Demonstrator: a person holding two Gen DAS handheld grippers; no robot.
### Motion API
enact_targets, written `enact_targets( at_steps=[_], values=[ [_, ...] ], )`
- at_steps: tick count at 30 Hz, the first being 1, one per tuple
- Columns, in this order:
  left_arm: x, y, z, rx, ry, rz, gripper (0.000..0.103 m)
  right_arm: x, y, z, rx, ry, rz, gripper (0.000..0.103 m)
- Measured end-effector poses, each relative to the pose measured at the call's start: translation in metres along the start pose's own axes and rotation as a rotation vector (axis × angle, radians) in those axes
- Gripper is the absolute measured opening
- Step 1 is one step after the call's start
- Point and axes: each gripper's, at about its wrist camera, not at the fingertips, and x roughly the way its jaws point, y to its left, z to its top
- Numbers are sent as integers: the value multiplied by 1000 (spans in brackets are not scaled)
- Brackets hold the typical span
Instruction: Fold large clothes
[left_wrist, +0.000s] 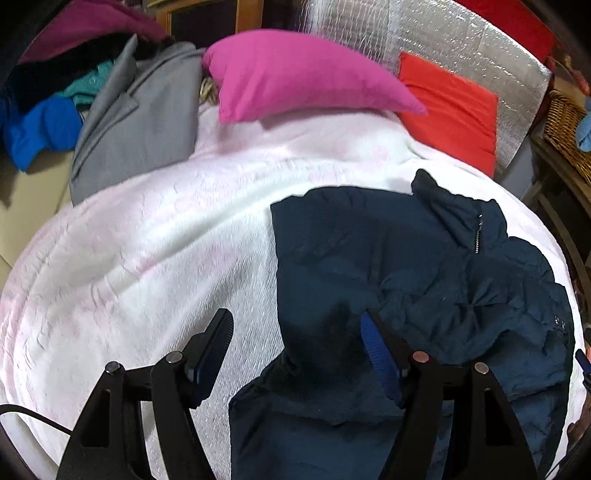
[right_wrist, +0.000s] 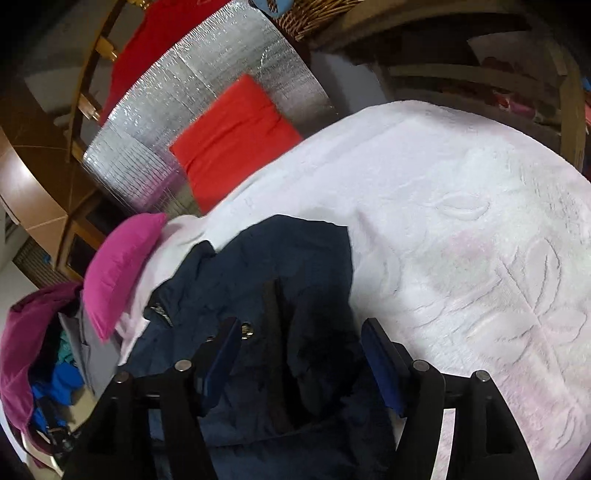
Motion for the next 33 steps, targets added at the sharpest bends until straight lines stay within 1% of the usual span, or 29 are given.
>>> enact_targets(
  at_steps=[2,3,4,6,9,11,13,14,15,16,18,19,21,24,28,33],
  values=[
    [-4,-3,0,21,-23,14,72,8,-5,3,4,18,-6,74],
    [-6,-4,0,33,-32,22,72,11,-8,3,1,31,-12,78],
    [-6,-5,1,41,-38,27,72,19,-11,4,-1,56,-16,78],
    [-6,-6,3,57,-53,36,72,33,-16,4,13,109,17,78],
    [-7,-6,4,59,-62,31,72,50,-17,-1,18,187,54,83],
    [-9,-6,4,63,-70,37,72,49,-12,-4,-4,172,71,83],
    [-9,-6,4,66,-75,40,72,47,-3,-7,-26,177,118,82],
    [-9,-6,4,65,-77,43,72,43,5,-9,-59,161,119,80],
    [-8,-5,4,62,-77,44,72,40,12,-11,-99,144,119,74],
    [-8,-5,4,60,-77,45,72,36,19,-13,-138,124,113,68],
    [-8,-4,5,58,-79,44,72,29,26,-17,-180,88,97,65],
    [-8,-5,4,61,-80,45,72,29,26,-18,-183,81,85,62],
    [-8,-6,4,67,-82,48,72,36,24,-22,-188,94,39,59],
    [-8,-6,3,77,-84,56,72,36,20,-23,-160,75,37,59],
    [-6,-4,4,70,-76,64,72,39,11,-23,-125,74,39,66],
    [-7,-6,4,78,-88,75,73,40,4,-21,-78,65,62,68]
  ],
)
